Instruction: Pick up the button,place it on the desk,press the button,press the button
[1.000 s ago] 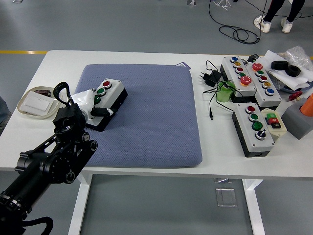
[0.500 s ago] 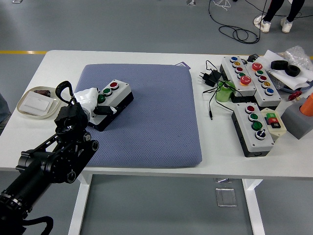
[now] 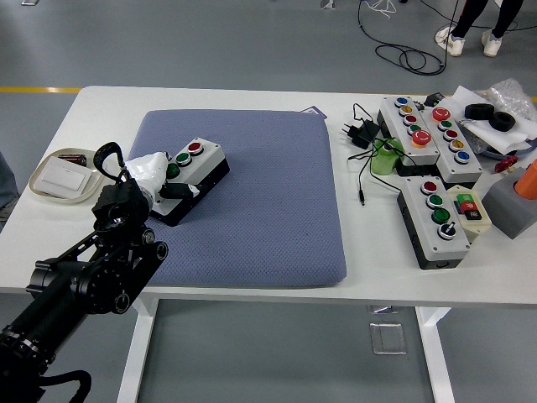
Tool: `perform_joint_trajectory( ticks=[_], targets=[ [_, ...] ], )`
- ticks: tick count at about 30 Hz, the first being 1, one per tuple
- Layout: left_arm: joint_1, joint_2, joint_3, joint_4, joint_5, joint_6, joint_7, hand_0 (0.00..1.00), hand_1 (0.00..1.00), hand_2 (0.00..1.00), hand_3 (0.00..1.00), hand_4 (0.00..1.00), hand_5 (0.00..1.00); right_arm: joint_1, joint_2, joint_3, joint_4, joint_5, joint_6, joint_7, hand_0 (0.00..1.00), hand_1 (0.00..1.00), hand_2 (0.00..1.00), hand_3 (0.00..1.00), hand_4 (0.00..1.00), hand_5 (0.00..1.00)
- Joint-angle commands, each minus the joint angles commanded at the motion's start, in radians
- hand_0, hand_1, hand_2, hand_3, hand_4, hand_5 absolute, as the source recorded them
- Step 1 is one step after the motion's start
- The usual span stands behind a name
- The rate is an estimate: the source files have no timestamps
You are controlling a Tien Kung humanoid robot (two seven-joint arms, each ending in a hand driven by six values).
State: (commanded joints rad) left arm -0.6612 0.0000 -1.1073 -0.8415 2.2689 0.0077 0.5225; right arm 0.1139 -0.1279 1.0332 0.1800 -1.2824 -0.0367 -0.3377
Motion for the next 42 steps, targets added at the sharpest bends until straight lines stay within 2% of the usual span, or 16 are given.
perform_joint_trajectory(
  ticks=[3, 4, 12, 15, 16, 21, 22, 29, 31, 33, 39, 40, 42],
  targets=[
    [0.000, 0.000, -0.001, 0.002, 0.000, 0.012, -0.001, 0.130, 0.103, 0.109, 0.223, 0.403, 0.040, 0.000, 0.000, 0.000, 0.000, -0.001, 0.000, 0.000, 0.644, 0.639, 0.670, 0.585, 0.387, 0.238],
    [0.000, 0.000, -0.001, 0.003, 0.000, 0.020, -0.002, 0.131, 0.080, 0.087, 0.203, 0.295, 0.002, 0.000, 0.000, 0.001, 0.000, -0.002, 0.001, -0.001, 0.644, 0.639, 0.670, 0.584, 0.388, 0.239],
    [0.004, 0.000, 0.009, -0.021, 0.000, 0.060, -0.020, 0.124, 0.068, 0.085, 0.192, 0.276, 0.002, 0.000, 0.000, 0.000, 0.000, 0.000, 0.001, 0.000, 0.644, 0.638, 0.670, 0.584, 0.388, 0.239],
    [0.002, 0.014, 0.041, -0.035, 0.000, 0.085, -0.045, 0.124, 0.068, 0.085, 0.192, 0.276, 0.002, 0.000, -0.001, 0.001, 0.000, -0.001, 0.001, 0.000, 0.644, 0.638, 0.670, 0.584, 0.388, 0.239],
    [0.002, 0.016, 0.045, -0.037, 0.000, 0.087, -0.048, 0.121, 0.057, 0.075, 0.191, 0.217, 0.002, 0.000, -0.001, 0.001, 0.000, -0.001, 0.001, 0.000, 0.644, 0.639, 0.670, 0.584, 0.387, 0.240],
    [-0.006, 0.042, 0.101, -0.035, 0.000, 0.122, -0.093, 0.121, 0.057, 0.075, 0.191, 0.217, 0.002, 0.000, -0.001, 0.003, 0.000, -0.001, 0.000, 0.000, 0.644, 0.639, 0.670, 0.584, 0.387, 0.240],
    [-0.007, 0.045, 0.106, -0.033, 0.000, 0.132, -0.101, 0.120, 0.047, 0.070, 0.195, 0.140, 0.002, 0.000, 0.000, 0.003, 0.000, -0.001, 0.000, 0.000, 0.646, 0.639, 0.670, 0.584, 0.387, 0.240],
    [-0.013, 0.061, 0.139, -0.028, 0.000, 0.197, -0.142, 0.119, 0.043, 0.070, 0.195, 0.134, 0.002, 0.001, 0.000, 0.005, 0.000, -0.003, 0.000, 0.000, 0.646, 0.639, 0.670, 0.584, 0.387, 0.241],
    [-0.020, 0.076, 0.169, -0.018, 0.000, 0.260, -0.197, 0.119, 0.043, 0.070, 0.195, 0.134, 0.002, 0.000, 0.000, 0.005, 0.000, -0.003, 0.000, 0.000, 0.646, 0.639, 0.670, 0.584, 0.387, 0.241],
    [-0.025, 0.088, 0.188, -0.012, 0.000, 0.300, -0.243, 0.119, 0.043, 0.070, 0.195, 0.134, 0.002, 0.000, 0.000, 0.004, 0.000, -0.003, 0.000, 0.000, 0.646, 0.639, 0.670, 0.584, 0.387, 0.241],
    [-0.038, 0.129, 0.252, -0.005, 0.000, 0.384, -0.402, 0.121, 0.044, 0.066, 0.192, 0.138, 0.002, -0.002, -0.001, 0.006, 0.000, -0.004, 0.000, -0.001, 0.644, 0.640, 0.670, 0.584, 0.387, 0.241],
    [-0.043, 0.143, 0.277, -0.005, 0.000, 0.401, -0.438, 0.115, 0.040, 0.059, 0.180, 0.131, 0.002, -0.003, -0.001, 0.006, 0.000, -0.005, 0.001, -0.001, 0.645, 0.639, 0.670, 0.584, 0.387, 0.242],
    [-0.050, 0.157, 0.303, -0.004, 0.000, 0.414, -0.477, 0.115, 0.040, 0.059, 0.180, 0.131, 0.002, -0.004, -0.001, 0.008, 0.000, -0.007, 0.001, -0.002, 0.645, 0.639, 0.670, 0.584, 0.387, 0.242]
  ],
)
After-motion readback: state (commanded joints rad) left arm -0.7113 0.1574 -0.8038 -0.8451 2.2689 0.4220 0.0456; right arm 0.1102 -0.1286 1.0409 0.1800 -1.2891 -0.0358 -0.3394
